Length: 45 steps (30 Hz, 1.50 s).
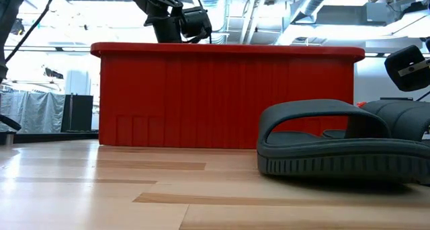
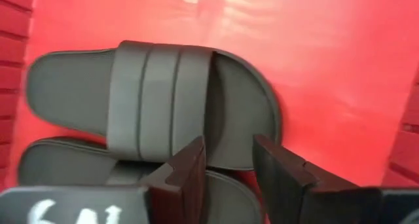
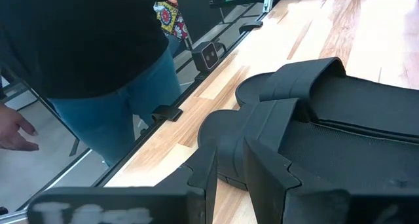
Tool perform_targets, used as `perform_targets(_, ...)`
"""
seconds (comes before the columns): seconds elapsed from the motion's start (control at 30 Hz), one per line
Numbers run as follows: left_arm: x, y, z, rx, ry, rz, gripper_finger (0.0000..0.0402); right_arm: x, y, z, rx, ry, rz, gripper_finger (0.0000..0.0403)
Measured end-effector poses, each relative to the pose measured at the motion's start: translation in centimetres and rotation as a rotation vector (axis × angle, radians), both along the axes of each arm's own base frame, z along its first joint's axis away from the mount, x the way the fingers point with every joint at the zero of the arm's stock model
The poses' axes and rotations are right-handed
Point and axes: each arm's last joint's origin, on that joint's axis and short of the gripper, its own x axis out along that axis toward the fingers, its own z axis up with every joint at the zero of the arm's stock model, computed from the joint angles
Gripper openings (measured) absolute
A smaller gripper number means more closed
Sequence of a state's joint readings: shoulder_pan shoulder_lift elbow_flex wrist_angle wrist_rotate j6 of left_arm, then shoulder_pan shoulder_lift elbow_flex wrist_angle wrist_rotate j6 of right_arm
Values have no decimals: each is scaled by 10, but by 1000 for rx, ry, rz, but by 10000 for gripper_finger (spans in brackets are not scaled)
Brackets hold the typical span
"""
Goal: Pick and place slides into bin
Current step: Put the left black slide into the red bin
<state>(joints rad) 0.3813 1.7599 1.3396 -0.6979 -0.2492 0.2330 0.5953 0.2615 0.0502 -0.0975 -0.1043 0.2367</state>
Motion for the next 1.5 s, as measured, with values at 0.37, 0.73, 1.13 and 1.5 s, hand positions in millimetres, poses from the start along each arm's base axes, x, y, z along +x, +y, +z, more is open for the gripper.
perform_targets(0.37,10,7,41,140,-25,-21,116,0,0,0,0,0,0,66)
perform_targets(0.73,27,-5,134,179,-280,-210,116,0,0,0,0,0,0,66)
perform_targets(1.13,14,-68,226,-5,-638,-363,116,0,0,0,0,0,0,66)
perform_targets(1.5,-29,-163,283,-149,-948,-456,116,0,0,0,1,0,0,66)
